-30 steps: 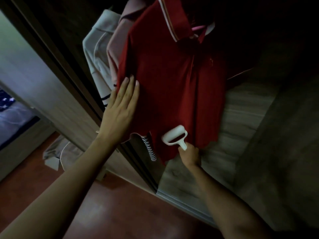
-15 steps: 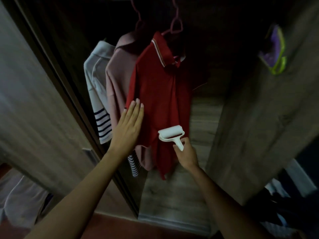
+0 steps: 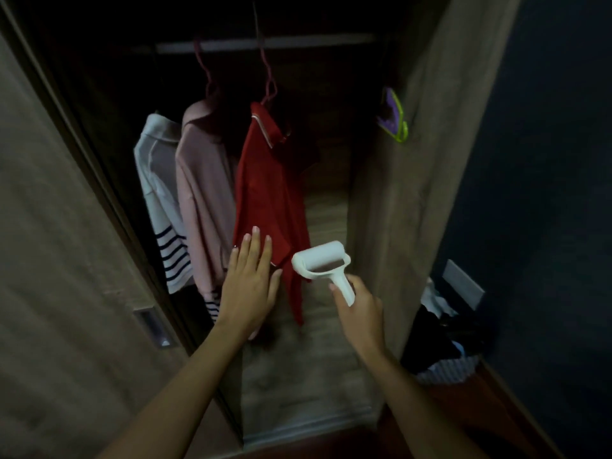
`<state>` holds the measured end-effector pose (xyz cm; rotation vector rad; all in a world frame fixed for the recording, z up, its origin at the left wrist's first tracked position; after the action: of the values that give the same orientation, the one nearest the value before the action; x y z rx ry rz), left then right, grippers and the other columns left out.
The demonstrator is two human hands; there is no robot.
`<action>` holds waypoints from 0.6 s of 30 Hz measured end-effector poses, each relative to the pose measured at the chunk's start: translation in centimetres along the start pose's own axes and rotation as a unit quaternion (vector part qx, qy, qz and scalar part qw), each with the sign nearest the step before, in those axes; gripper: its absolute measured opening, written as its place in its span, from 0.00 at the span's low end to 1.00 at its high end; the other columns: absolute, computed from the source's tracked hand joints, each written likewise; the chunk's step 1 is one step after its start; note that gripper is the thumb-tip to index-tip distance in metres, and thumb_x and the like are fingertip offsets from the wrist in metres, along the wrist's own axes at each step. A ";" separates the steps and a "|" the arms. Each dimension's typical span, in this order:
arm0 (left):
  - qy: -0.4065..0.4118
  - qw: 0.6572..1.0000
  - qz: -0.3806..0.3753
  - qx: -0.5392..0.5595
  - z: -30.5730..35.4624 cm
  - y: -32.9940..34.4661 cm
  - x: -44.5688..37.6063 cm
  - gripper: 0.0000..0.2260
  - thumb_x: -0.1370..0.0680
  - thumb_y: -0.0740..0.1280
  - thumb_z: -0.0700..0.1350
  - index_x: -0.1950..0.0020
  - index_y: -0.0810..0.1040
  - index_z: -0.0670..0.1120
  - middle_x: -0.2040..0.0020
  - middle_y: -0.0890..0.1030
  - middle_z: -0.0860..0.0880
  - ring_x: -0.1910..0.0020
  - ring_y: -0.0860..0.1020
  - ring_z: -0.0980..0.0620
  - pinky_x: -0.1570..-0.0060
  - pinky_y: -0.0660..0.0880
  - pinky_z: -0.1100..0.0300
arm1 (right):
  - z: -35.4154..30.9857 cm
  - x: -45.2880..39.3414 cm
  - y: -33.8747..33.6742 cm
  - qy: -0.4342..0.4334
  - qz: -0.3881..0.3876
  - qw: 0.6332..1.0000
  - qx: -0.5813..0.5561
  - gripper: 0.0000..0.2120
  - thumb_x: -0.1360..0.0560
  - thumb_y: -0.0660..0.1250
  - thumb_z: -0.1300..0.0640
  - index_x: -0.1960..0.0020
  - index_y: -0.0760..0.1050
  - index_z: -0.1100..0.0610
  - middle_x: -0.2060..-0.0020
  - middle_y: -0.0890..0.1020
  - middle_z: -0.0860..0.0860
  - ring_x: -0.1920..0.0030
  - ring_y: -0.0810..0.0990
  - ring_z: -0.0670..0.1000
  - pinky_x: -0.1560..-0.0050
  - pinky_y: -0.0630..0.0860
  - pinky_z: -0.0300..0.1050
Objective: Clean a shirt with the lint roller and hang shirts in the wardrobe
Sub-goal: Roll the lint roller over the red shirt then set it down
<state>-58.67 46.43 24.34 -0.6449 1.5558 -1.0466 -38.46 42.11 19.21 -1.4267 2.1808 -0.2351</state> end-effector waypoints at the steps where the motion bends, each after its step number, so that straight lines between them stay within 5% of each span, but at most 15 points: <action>1: 0.003 1.000 -0.004 0.008 0.9 -0.1 0.3 0.28 0.21 0.51 0.54 0.25 0.62 0.41 0.24 0.59 0.38 0.25 0.60 0.40 0.29 0.58 0.44 | 0.4 0.9 -1.0 0.008 0.005 1.000 0.007 0.09 0.24 0.66 0.49 0.46 0.78 0.52 0.62 0.83 0.48 0.61 0.81 0.48 0.62 0.74 0.43; 4: 0.026 0.999 -0.018 0.034 4.1 -0.2 1.5 0.26 0.21 0.52 0.54 0.26 0.65 0.41 0.26 0.64 0.38 0.29 0.66 0.39 0.32 0.63 0.42 | 2.0 3.4 -4.6 0.030 0.034 0.999 0.021 0.09 0.24 0.66 0.47 0.47 0.78 0.50 0.62 0.83 0.47 0.60 0.81 0.48 0.60 0.78 0.49; 11: 0.083 0.987 0.002 0.138 15.0 -0.7 4.8 0.23 0.23 0.55 0.49 0.33 0.72 0.39 0.37 0.78 0.39 0.42 0.79 0.42 0.43 0.75 0.47 | 5.7 8.8 -15.7 0.049 0.119 0.990 0.065 0.09 0.25 0.69 0.52 0.48 0.80 0.55 0.61 0.84 0.49 0.61 0.80 0.46 0.62 0.72 0.40; 18: 0.147 0.971 0.028 0.184 32.6 -1.3 9.6 0.15 0.23 0.56 0.46 0.47 0.78 0.41 0.53 0.81 0.42 0.59 0.80 0.40 0.60 0.76 0.51 | 13.4 17.2 -30.9 0.108 0.160 0.971 0.142 0.08 0.26 0.68 0.49 0.48 0.78 0.51 0.59 0.80 0.45 0.59 0.79 0.45 0.59 0.75 0.43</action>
<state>-30.02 28.55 20.60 -0.1939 1.5609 -1.3909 -12.17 15.29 14.92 -0.9134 2.3951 -0.5826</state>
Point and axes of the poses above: each hand's wrist, its own x-axis away from the middle knuckle, its own y-axis out of the palm, z = x × y, the point moved 5 cm from there along -x, towards the middle knuckle
